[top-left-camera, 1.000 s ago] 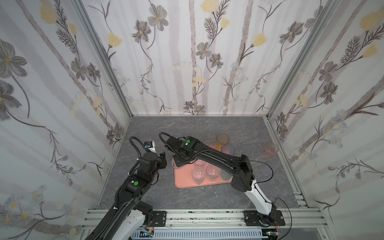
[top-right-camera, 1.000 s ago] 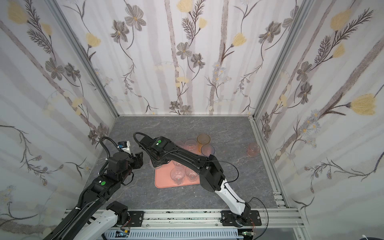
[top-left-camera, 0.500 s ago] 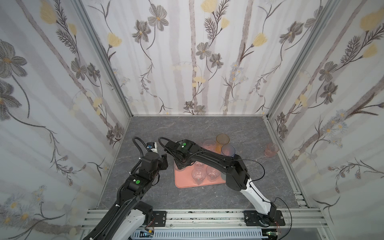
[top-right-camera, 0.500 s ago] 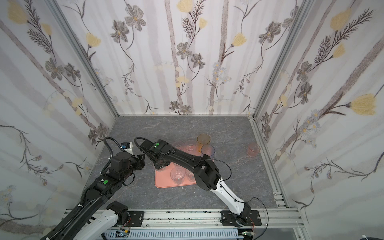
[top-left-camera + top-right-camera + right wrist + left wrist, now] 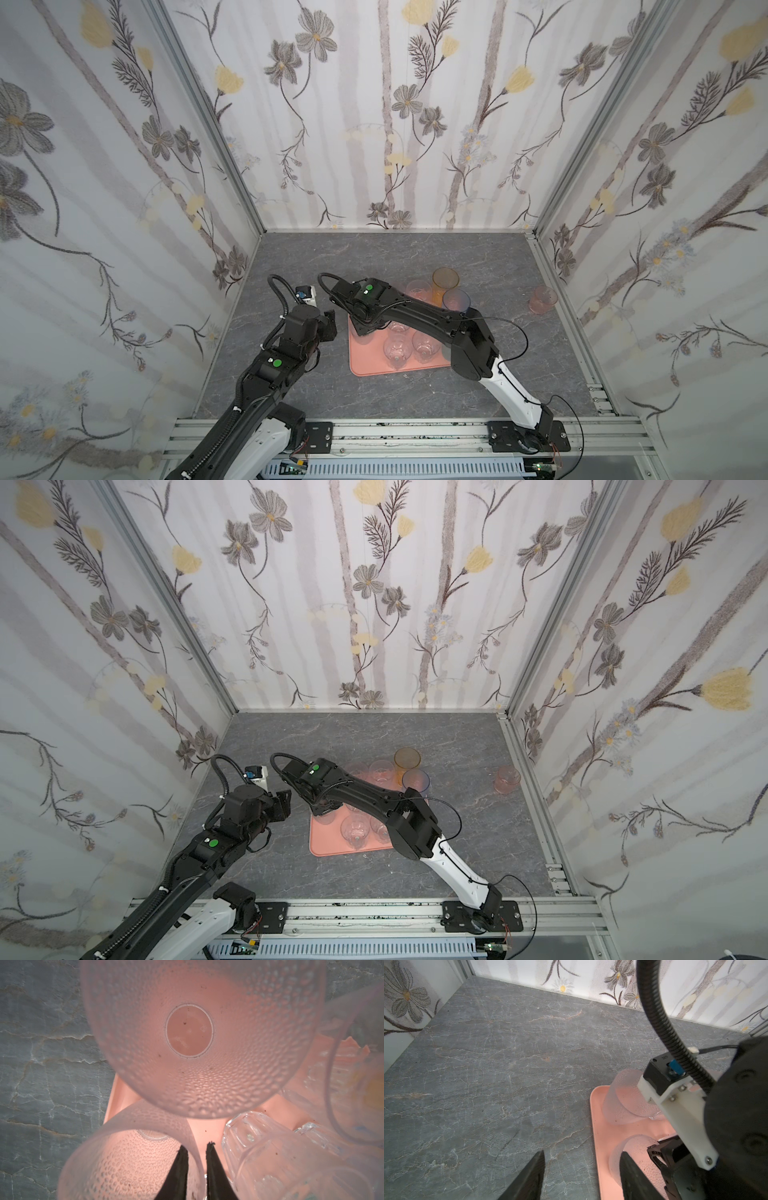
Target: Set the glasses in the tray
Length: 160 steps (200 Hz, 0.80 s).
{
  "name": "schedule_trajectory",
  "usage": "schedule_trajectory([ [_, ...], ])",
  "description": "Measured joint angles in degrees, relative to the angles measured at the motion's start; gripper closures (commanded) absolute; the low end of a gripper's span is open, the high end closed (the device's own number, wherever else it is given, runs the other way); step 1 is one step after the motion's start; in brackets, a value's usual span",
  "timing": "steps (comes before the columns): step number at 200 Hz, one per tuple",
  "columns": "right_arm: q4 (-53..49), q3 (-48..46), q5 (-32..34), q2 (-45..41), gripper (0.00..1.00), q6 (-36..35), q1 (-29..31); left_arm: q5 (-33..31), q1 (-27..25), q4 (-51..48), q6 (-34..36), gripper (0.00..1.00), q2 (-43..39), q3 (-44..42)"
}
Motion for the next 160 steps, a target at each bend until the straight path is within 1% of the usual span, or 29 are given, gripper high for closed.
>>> schedule_trajectory([
  [24, 0.24, 0.0, 1.22, 0.0, 0.82, 0.02, -0.22, 0.26, 0.0, 0.0, -0.02, 0.4, 0.04, 0.0],
  [40, 0.2, 0.0, 2.56, -0.04, 0.8, 0.04, -0.33, 0.42, 0.0, 0.02, -0.07, 0.4, 0.04, 0.0],
  [60, 0.2, 0.0, 3.28, -0.63, 0.74, 0.09, -0.46, 0.46, 0.0, 0.04, -0.13, 0.4, 0.22, 0.0],
  [84, 0.39, 0.0, 2.1, -3.3, 0.66, 0.09, -0.68, 0.61, 0.0, 0.2, -0.15, 0.39, 0.76, 0.02],
  [123, 1.49, -0.07, -1.29, -11.5, 0.59, 0.02, -1.25, 0.46, 0.0, 0.31, 0.13, 0.28, 0.83, 1.6],
  [145, 2.73, -1.81, -1.4, -18.88, 0.56, 0.02, -3.13, -0.17, -0.02, 0.35, 0.79, 0.25, 1.05, 3.65],
  [160, 3.63, -5.42, -0.37, -25.16, 0.55, 0.07, -5.09, -1.05, -0.55, 0.57, 2.14, 0.23, 1.97, 5.6],
])
